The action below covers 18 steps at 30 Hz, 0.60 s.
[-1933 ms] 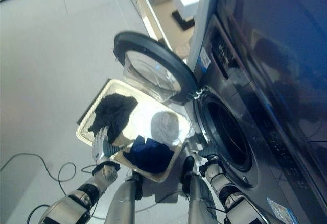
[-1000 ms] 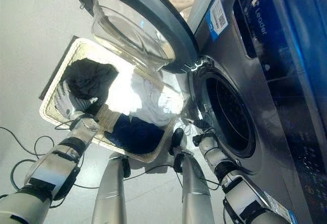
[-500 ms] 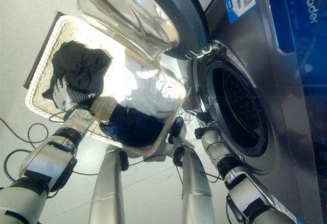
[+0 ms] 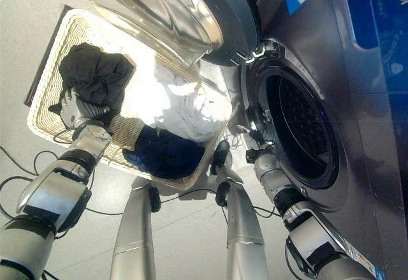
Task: Put the clothes into the washing machine.
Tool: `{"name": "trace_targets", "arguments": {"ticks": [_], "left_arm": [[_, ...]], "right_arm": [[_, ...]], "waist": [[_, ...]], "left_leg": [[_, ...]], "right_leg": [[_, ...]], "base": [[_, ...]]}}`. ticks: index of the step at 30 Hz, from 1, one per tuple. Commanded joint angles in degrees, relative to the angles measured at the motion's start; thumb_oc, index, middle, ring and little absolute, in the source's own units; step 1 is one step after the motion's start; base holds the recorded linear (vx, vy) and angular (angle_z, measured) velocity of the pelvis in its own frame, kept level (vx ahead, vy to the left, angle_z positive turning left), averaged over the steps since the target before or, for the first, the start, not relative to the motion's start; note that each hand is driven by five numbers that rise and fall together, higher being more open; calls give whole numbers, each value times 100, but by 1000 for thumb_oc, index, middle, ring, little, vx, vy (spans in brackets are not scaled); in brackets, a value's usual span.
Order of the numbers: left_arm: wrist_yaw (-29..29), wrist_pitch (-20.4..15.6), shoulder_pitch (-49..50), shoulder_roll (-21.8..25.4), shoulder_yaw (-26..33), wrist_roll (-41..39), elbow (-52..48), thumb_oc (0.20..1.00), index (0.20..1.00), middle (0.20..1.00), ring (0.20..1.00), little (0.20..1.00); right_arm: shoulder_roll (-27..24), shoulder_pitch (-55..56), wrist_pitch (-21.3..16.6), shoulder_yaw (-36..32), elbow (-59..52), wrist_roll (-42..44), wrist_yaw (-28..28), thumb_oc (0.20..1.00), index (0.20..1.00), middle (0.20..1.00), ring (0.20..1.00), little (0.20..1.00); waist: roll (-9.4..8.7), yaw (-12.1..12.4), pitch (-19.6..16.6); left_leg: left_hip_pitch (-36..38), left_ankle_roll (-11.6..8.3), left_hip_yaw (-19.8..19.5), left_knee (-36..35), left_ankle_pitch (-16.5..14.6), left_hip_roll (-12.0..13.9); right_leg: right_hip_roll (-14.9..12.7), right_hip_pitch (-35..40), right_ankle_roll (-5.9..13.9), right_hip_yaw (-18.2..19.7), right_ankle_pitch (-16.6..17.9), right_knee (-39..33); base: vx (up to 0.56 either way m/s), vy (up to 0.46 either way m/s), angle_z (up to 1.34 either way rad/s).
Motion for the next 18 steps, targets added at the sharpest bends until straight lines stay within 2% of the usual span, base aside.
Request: {"name": "trace_targets", "arguments": {"ticks": [1,3,6,11,18], "left_arm": [[-833,13,202,-277,-22,-183,334,200,200,200,200,200],[-734,-10,205,-258,-32,-115,312,200,200,200,200,200],[-111,-412,263,-235,70,69,199,200,200,200,200,200],[432,-714,388,-194,144,336,29,200,200,200,200,200],[872,-1014,608,-222,253,574,-130,200,200,200,200,200]], "right_arm": [[-184,272,-318,-193,-384,174,-201,1000,1000,1000,1000,1000],[-190,280,-350,-190,-410,176,-226,1000,1000,1000,1000,1000],[-166,304,-438,-180,-409,197,-275,1000,1000,1000,1000,1000],[-108,414,-539,-199,-430,184,-347,1000,1000,1000,1000,1000],[-40,565,-526,-201,-516,45,-482,1000,1000,1000,1000,1000]], "waist": [[31,-112,-141],[30,-112,-141],[28,-85,-141],[42,-34,-141],[89,7,-141]], "left_leg": [[-133,-176,268,-547,553,-292],[-102,-169,290,-561,547,-299],[0,-171,316,-604,535,-301],[179,-181,342,-640,496,-327],[494,-141,410,-686,426,-339]], "right_leg": [[72,93,664,54,-32,143],[72,118,667,50,-17,112],[56,207,671,22,-18,74],[31,361,678,-28,-46,45],[-13,599,662,-64,-109,67]], "base": [[1,8,-4],[0,3,-2],[0,0,0],[3,-12,1],[2,-3,0]]}}
